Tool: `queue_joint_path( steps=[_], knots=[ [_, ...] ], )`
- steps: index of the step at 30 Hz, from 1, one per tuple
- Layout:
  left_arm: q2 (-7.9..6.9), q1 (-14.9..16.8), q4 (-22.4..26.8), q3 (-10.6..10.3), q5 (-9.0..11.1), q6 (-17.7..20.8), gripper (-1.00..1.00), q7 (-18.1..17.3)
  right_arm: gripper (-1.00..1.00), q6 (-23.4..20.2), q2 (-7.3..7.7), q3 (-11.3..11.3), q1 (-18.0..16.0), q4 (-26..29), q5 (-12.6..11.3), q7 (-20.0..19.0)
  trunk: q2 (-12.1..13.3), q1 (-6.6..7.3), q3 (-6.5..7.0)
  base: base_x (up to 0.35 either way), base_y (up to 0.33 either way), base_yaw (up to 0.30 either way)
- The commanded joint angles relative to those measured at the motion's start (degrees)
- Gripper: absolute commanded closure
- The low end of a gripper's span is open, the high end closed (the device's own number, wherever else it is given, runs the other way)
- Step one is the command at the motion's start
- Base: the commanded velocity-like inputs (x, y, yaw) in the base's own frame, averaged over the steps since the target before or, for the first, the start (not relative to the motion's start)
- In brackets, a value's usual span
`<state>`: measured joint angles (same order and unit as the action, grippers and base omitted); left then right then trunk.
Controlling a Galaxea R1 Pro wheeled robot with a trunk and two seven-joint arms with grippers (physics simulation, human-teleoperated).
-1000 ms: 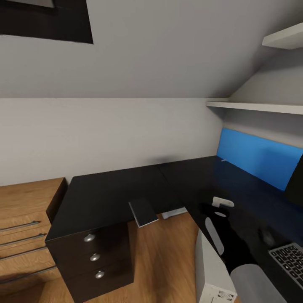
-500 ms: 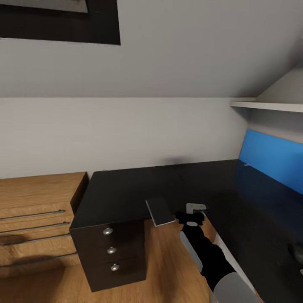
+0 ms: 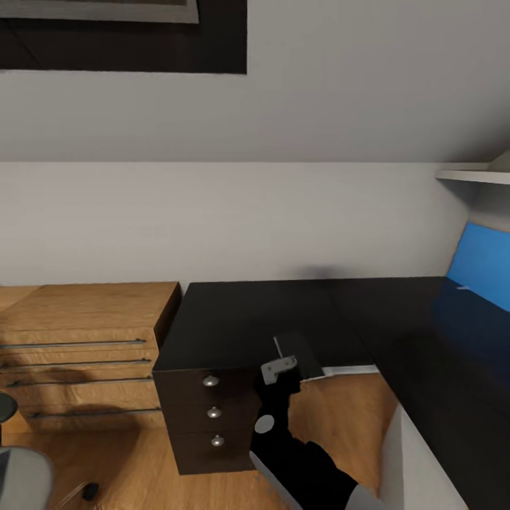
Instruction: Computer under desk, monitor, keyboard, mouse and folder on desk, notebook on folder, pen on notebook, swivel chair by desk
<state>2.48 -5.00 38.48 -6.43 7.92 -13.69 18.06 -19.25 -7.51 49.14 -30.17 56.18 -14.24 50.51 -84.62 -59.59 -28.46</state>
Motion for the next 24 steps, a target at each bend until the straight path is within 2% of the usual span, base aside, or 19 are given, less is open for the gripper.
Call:
queue_joint_path(
  steps=[1,4,10,24],
  knots=[
    [-0.04,0.0,0.1,-0.3,0.6,-0.2,-1.0,0.3,-1.0,-0.1,-0.02,2.2,-0.1,0.0,-0.3,1.4,0.0,0.0,-0.08,0.0,0.0,0.277],
    [-0.05,0.0,0.0,-0.3,0.6,-0.2,-1.0,0.3,-1.0,0.6,-0.18,6.7,-0.1,0.0,-0.4,3.6,0.0,0.0,-0.19,0.0,0.0,0.275],
    [-0.05,0.0,0.0,-0.3,0.6,-0.2,-1.0,0.3,-1.0,1.1,-0.28,9.6,-0.1,0.0,-0.4,4.9,0.0,0.0,-0.41,-0.065,0.0,0.274],
    [-0.09,0.0,0.0,-0.3,0.6,-0.2,-1.0,0.3,-1.0,1.2,-0.31,9.9,-0.1,-0.2,-0.4,5.0,0.0,0.0,-0.95,-0.309,0.009,0.273]
  ],
)
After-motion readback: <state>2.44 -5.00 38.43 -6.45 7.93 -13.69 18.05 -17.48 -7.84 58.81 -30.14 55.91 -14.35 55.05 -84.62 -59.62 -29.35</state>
